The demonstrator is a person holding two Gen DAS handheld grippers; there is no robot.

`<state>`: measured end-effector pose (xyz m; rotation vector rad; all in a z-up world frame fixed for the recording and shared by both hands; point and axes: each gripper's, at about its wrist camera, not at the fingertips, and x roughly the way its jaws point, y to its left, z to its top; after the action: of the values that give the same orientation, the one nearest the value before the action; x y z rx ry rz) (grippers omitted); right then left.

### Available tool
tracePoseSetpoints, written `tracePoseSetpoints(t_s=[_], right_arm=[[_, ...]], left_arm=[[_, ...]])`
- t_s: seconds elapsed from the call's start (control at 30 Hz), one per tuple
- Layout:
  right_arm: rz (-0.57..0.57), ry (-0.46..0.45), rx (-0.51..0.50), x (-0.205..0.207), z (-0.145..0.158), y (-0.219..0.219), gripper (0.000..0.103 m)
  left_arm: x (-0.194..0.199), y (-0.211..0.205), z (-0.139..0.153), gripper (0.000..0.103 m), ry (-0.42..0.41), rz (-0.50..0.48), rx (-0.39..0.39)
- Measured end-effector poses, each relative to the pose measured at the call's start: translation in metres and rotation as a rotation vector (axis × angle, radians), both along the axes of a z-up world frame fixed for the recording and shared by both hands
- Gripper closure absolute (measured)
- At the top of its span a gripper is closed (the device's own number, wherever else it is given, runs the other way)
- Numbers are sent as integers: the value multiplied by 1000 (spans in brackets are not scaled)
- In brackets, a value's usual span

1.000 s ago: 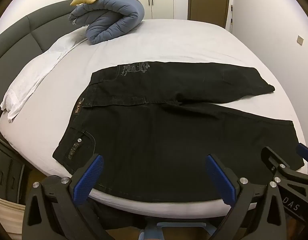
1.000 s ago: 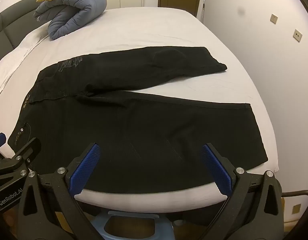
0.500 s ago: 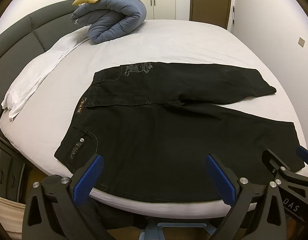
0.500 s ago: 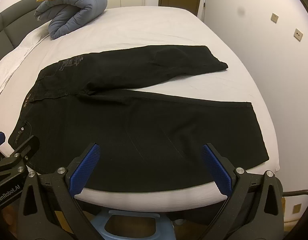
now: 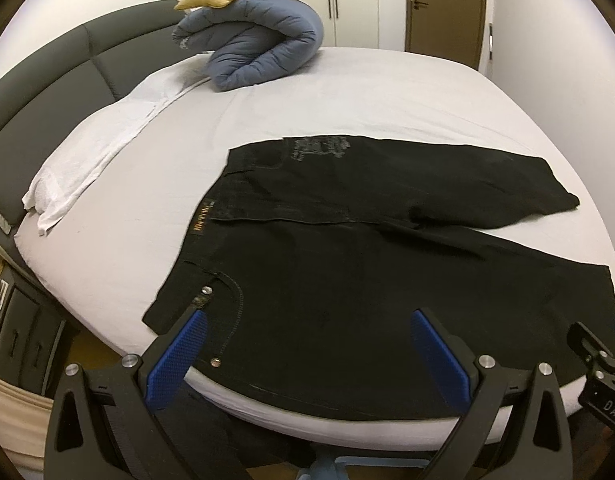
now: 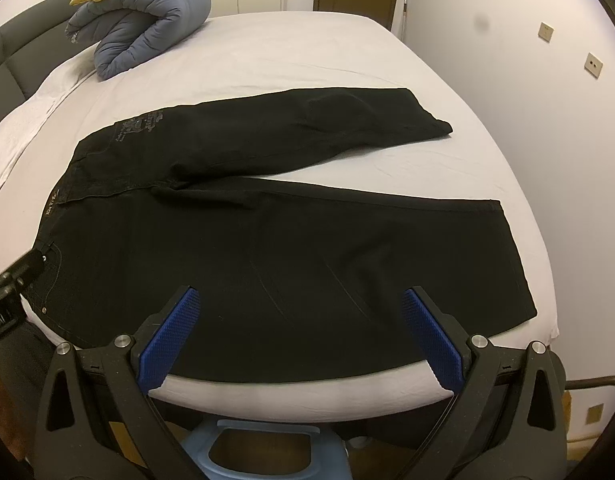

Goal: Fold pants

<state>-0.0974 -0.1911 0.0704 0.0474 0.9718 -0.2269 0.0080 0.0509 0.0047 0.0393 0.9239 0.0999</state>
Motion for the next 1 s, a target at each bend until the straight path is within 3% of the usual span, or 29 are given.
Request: tracePoseSetpoints(t_s=[1.0], right_arm=[[4, 3, 4, 2, 0, 1, 0]], left_arm=[[0, -2, -2, 0, -3, -14, 13]])
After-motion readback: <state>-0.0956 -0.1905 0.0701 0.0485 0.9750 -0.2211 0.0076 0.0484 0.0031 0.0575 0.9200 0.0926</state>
